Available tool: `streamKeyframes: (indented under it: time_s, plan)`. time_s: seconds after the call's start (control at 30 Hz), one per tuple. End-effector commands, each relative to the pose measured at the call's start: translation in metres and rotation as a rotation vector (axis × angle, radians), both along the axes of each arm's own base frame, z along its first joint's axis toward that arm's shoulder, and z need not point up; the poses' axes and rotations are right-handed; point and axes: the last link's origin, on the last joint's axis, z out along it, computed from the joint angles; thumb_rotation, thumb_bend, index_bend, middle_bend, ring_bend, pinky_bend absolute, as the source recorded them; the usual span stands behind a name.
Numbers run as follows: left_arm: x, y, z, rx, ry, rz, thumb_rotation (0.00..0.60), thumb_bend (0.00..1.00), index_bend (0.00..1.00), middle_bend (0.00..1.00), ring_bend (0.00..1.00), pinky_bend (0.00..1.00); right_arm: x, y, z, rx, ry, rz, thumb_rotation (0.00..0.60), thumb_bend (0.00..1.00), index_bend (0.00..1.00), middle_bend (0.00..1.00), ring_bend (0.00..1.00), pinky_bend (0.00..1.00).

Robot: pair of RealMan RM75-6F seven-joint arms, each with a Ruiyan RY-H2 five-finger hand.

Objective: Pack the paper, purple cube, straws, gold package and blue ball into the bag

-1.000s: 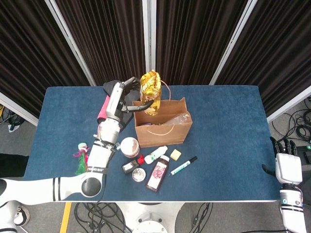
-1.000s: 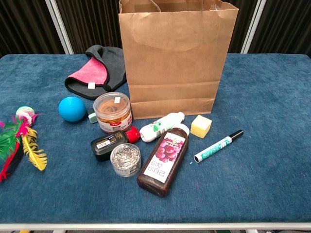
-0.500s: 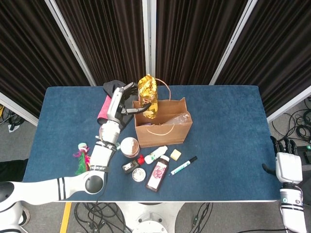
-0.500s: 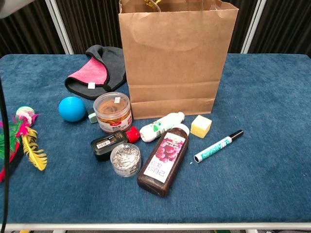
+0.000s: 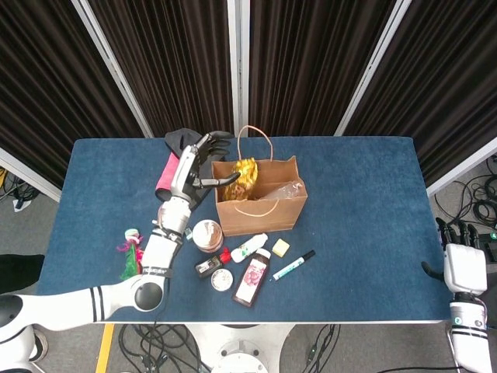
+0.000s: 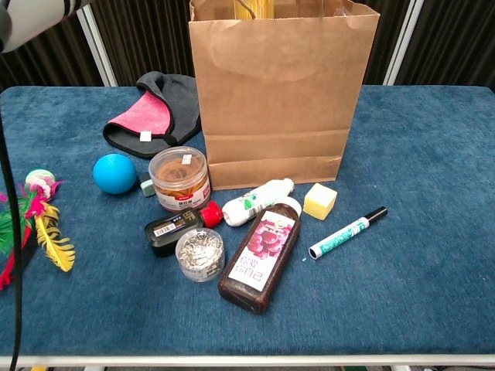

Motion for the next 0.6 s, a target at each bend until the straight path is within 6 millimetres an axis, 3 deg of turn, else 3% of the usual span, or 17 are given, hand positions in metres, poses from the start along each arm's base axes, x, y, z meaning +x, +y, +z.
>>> streamKeyframes:
  time_s: [0.03, 0.23, 0.43, 0.6]
  plan:
    - [0.000, -0.001, -0.001, 0.004, -0.001, -0.007, 0.600, 0.13, 0.31, 0.34, 0.27, 0.29, 0.001, -0.001, 0.000, -0.001, 0.000, 0.002, 0.600, 0.07, 0.10, 0.20, 0.01, 0.00]
    - [0.000, 0.000, 0.013, 0.041, -0.007, -0.014, 0.600, 0.12, 0.31, 0.34, 0.26, 0.27, 0.003, -0.002, 0.000, 0.002, -0.004, 0.007, 0.600, 0.07, 0.10, 0.20, 0.01, 0.00]
    - [-0.017, -0.001, 0.065, 0.195, 0.046, 0.002, 0.600, 0.12, 0.31, 0.34, 0.26, 0.27, 0.011, -0.010, 0.003, -0.007, -0.022, 0.032, 0.600, 0.07, 0.10, 0.20, 0.01, 0.00]
    - [-0.059, -0.005, 0.112, 0.323, 0.137, 0.118, 0.600, 0.12, 0.31, 0.34, 0.26, 0.27, 0.040, -0.019, 0.012, -0.011, -0.052, 0.121, 0.600, 0.07, 0.10, 0.20, 0.01, 0.00]
